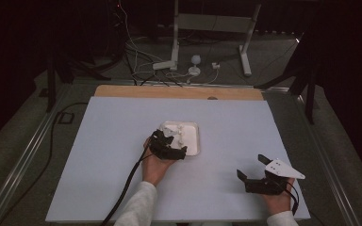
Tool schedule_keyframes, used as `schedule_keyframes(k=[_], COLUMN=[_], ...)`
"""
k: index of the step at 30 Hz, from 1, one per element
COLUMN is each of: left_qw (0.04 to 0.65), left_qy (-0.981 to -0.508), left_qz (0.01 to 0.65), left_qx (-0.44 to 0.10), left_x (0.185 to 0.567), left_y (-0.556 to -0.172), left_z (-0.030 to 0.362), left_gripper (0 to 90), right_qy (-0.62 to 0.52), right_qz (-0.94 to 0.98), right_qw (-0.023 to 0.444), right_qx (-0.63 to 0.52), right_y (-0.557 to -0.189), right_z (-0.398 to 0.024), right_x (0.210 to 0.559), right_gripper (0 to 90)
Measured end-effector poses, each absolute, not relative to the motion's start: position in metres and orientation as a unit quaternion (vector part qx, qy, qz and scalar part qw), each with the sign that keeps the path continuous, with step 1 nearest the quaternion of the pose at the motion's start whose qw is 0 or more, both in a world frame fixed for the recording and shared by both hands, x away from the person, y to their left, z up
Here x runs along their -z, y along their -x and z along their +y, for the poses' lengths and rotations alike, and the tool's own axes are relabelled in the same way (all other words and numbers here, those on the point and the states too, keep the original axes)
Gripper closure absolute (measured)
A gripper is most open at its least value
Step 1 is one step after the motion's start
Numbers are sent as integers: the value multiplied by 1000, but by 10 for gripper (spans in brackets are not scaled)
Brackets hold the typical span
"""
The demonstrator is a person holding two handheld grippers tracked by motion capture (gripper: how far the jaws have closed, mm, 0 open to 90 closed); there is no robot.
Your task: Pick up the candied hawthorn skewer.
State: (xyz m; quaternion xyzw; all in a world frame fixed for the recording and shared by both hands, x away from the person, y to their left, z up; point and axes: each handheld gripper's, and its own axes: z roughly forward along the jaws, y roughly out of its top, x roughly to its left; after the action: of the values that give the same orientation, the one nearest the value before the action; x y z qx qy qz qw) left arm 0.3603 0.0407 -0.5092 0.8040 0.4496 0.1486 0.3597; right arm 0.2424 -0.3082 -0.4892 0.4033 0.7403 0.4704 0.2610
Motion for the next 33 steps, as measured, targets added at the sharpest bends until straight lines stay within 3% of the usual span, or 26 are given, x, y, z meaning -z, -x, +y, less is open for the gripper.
schedule_keyframes(k=[3,4,5,14,15,18,33], left_qw=[344,347,347,317,317,314,368], left_qy=[-813,-816,-818,-828,-826,-820,-792], left_qz=[448,443,441,455,458,473,482], left_qx=[-139,-131,-123,-89,-85,-76,-61], left_x=[512,512,512,508,508,508,487], left_y=[-360,-360,-360,-361,-361,-364,-350], left_z=[44,46,48,58,59,63,94], left_gripper=[229,349,349,766,766,881,897], right_qy=[-403,-403,-403,-404,-403,-403,-404], right_qz=[741,742,742,742,743,743,744], right_qw=[260,260,260,258,258,256,253], right_qx=[-470,-469,-469,-469,-469,-468,-469], right_y=[-242,-242,-242,-242,-242,-242,-243], right_z=[-308,-308,-308,-308,-307,-307,-307], right_x=[489,489,489,490,490,490,490], right_gripper=[0,0,0,0,0,0,0])
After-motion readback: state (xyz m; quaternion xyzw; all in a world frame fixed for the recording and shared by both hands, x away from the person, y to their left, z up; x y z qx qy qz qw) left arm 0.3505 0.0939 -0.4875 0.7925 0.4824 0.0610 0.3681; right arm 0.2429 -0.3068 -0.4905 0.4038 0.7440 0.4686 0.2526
